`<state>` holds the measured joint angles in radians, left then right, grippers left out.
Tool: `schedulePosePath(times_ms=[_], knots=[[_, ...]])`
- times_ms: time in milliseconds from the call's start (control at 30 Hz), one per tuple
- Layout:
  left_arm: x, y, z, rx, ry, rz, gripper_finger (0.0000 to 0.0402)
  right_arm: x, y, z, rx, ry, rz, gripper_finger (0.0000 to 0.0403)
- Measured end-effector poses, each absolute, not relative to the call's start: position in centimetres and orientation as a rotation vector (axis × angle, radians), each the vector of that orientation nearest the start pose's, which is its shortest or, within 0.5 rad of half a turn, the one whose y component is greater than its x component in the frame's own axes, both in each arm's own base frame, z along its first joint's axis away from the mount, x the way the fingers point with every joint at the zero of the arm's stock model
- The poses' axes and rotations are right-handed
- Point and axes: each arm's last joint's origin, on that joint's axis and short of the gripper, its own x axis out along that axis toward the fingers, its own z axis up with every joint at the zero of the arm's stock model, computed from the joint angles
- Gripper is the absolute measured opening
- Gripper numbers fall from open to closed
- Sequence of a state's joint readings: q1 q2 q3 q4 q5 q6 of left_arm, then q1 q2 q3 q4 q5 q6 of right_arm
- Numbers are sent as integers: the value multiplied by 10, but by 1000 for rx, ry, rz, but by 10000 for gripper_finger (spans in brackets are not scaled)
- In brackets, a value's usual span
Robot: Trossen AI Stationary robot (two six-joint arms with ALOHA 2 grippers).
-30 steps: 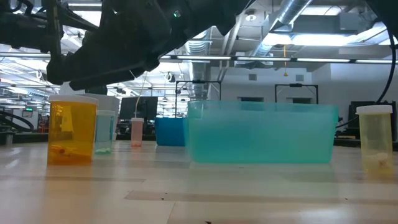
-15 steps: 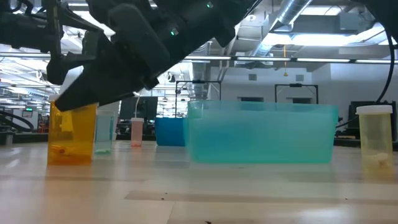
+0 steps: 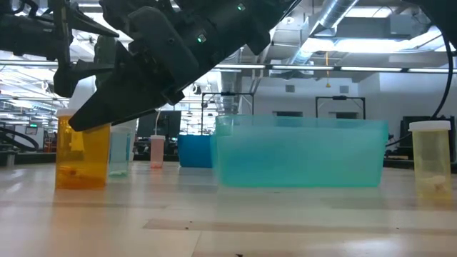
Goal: Pick and place medicine bottles into bin by pill shape (circle, oval)
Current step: Put the large orange pill bottle into the blue bin
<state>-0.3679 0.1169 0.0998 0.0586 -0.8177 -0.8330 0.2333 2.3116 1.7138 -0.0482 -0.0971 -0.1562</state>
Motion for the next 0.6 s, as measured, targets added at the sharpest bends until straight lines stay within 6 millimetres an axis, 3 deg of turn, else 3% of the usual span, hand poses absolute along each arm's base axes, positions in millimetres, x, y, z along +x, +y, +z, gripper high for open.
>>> schedulePosePath(times_ms=[133,367,500,600], knots=[[93,-13,194,-842,-220,410,289,497,121,152,-188,621,369,190],[93,-13,194,-842,-220,409,289,498,118,158,-110,616,349,209],[93,-13,194,-842,-220,409,289,497,110,183,-79,560,336,207],[93,-13,194,-842,-220,409,289,491,99,212,-63,526,327,200]])
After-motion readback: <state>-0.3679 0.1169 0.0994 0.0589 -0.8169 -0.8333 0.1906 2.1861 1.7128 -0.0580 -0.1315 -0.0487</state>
